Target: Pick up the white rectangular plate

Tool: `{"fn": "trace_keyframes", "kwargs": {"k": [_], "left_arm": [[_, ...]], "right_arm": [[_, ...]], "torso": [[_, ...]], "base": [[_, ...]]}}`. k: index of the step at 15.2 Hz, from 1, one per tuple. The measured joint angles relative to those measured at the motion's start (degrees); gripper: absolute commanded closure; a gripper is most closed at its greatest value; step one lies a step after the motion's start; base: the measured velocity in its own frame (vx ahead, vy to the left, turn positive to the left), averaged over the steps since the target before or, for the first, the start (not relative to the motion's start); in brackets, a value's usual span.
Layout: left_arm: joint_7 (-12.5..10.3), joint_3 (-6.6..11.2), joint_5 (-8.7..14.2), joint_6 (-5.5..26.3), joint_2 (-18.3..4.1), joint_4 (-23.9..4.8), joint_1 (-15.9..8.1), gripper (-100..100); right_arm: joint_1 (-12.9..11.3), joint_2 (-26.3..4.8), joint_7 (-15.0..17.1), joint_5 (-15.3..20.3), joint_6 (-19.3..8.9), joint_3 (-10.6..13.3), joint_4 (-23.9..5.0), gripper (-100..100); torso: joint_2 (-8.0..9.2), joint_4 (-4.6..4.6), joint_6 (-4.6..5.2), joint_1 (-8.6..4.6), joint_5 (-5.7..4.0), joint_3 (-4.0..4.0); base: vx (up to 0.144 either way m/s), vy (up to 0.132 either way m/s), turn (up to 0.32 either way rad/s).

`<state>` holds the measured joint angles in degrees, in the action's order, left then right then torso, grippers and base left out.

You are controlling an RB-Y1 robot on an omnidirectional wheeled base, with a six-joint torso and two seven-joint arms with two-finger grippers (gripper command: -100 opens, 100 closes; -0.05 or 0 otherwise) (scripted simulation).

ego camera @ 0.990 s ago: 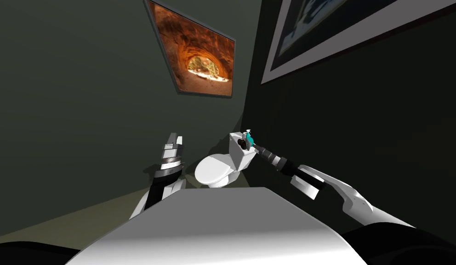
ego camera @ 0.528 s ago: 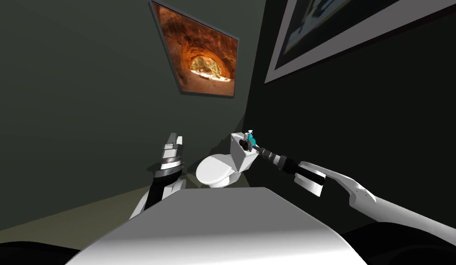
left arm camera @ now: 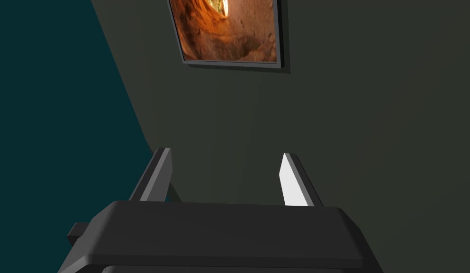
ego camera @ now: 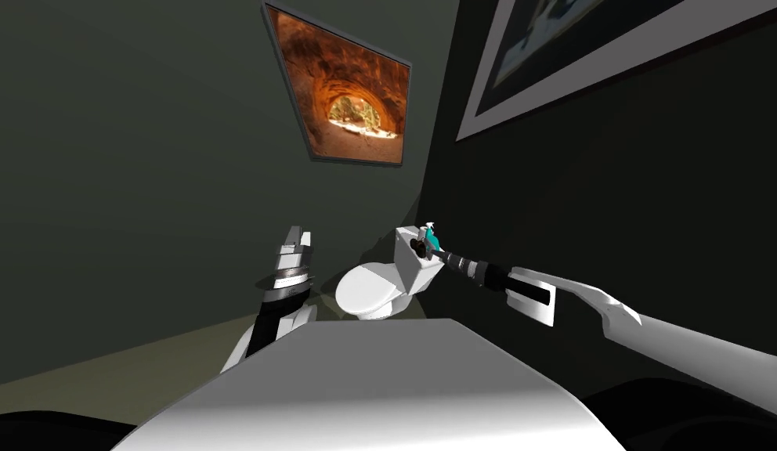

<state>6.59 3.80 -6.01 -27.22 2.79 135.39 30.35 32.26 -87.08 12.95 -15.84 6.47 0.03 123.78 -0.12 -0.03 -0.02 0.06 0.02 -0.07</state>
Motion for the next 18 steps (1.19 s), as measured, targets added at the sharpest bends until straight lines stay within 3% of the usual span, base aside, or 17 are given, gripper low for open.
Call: {"fn": "trace_keyframes", "kwargs": {"k": [13, 18], "left_arm": [[0.0, 0.00, 0.0, 0.0, 0.0, 0.0, 0.0, 0], [0.0, 0.00, 0.0, 0.0, 0.0, 0.0, 0.0, 0]], "right_arm": [[0.4, -15.9, 3.7, -2.5, -4.4, 0.4, -2.0, -100], [3.8, -22.5, 5.3, -3.5, -6.3, -2.5, -2.6, -100]], "torso": [[0.00, 0.00, 0.00, 0.01, 0.00, 0.00], [0.00, 0.00, 0.02, 0.02, 0.00, 0.00]], "base": [[0.019, 0.005, 0.055], [0.019, 0.004, 0.044]]}}
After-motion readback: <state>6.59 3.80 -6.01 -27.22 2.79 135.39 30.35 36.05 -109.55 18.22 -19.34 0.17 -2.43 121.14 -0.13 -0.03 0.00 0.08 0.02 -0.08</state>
